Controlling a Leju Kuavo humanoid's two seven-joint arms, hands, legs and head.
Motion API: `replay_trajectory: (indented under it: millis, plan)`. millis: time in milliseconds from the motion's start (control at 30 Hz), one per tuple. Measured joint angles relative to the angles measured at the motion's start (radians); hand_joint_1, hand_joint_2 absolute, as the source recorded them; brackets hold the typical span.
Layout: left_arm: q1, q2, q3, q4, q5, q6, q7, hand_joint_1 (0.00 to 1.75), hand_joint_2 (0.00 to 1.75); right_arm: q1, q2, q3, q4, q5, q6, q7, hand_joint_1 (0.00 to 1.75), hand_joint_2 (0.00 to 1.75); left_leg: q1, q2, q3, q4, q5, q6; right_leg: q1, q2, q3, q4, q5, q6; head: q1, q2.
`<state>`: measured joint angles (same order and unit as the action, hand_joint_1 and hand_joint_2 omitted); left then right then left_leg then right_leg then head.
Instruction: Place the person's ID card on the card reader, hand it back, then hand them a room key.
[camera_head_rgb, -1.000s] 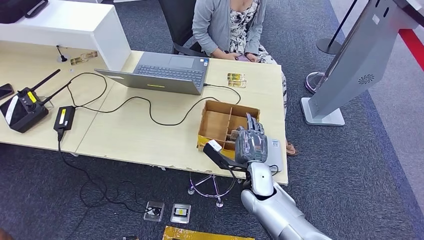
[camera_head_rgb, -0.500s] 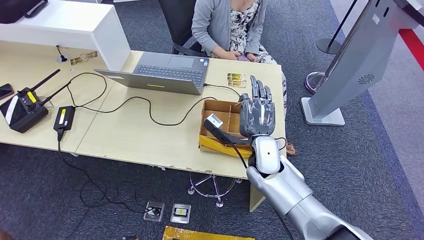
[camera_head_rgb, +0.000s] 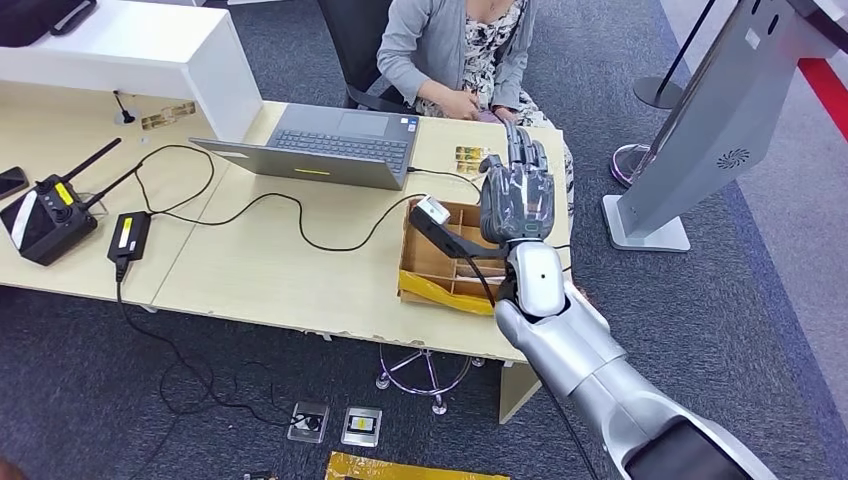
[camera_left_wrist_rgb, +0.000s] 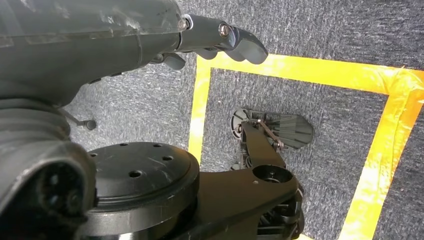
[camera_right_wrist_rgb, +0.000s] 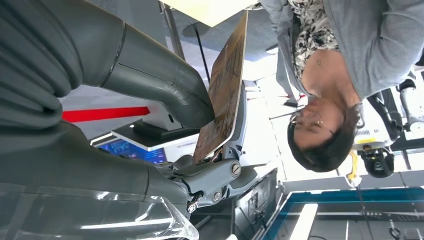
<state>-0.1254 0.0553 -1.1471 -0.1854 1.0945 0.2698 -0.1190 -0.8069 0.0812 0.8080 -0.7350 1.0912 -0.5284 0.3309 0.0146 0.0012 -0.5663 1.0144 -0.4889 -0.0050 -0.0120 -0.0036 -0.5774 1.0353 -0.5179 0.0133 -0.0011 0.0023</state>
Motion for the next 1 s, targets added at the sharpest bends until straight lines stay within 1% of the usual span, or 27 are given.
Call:
replay_trajectory:
  millis: [200, 400, 500, 700, 1000]
  plan:
    - [-0.008, -0.002, 0.0, 0.0, 0.006, 0.004, 0.003, 0.0, 0.0, -0.057, 0.033, 0.0, 0.097, -0.001, 0.007, -0.002, 1.75, 1.75, 0.0, 0.0, 0.0, 0.0, 0.0, 0.0, 0.0, 0.0, 0.0, 0.001, 0.0, 0.0, 0.0, 0.0]
    - [-0.009, -0.006, 0.0, 0.0, 0.021, 0.015, 0.011, 0.0, 0.0, -0.093, 0.062, 0.006, 0.167, 0.021, 0.016, 0.023, 1.75, 1.75, 0.0, 0.0, 0.0, 0.0, 0.0, 0.0, 0.0, 0.0, 0.0, 0.001, -0.001, -0.001, 0.0, 0.0]
    - [-0.009, -0.01, 0.0, 0.0, 0.03, 0.029, 0.013, 0.0, 0.0, -0.099, 0.075, 0.008, 0.191, 0.022, 0.024, 0.025, 1.75, 1.75, 0.0, 0.0, 0.0, 0.0, 0.0, 0.0, 0.0, 0.0, 0.0, 0.001, -0.001, -0.001, 0.0, 0.0]
    - [-0.007, -0.028, 0.0, 0.0, 0.044, 0.091, 0.015, 0.0, 0.0, -0.109, 0.109, 0.011, 0.237, 0.025, 0.041, 0.022, 1.75, 1.75, 0.0, 0.0, 0.0, 0.0, 0.0, 0.0, 0.0, -0.001, -0.001, 0.001, -0.001, -0.001, 0.0, 0.0]
    - [-0.003, -0.045, 0.0, 0.001, 0.064, 0.114, 0.032, 0.0, 0.0, -0.119, 0.15, 0.023, 0.278, 0.025, 0.058, -0.008, 1.75, 1.75, 0.0, 0.0, 0.0, 0.0, 0.0, -0.001, 0.0, 0.0, -0.001, 0.002, -0.001, -0.002, 0.0, 0.0]
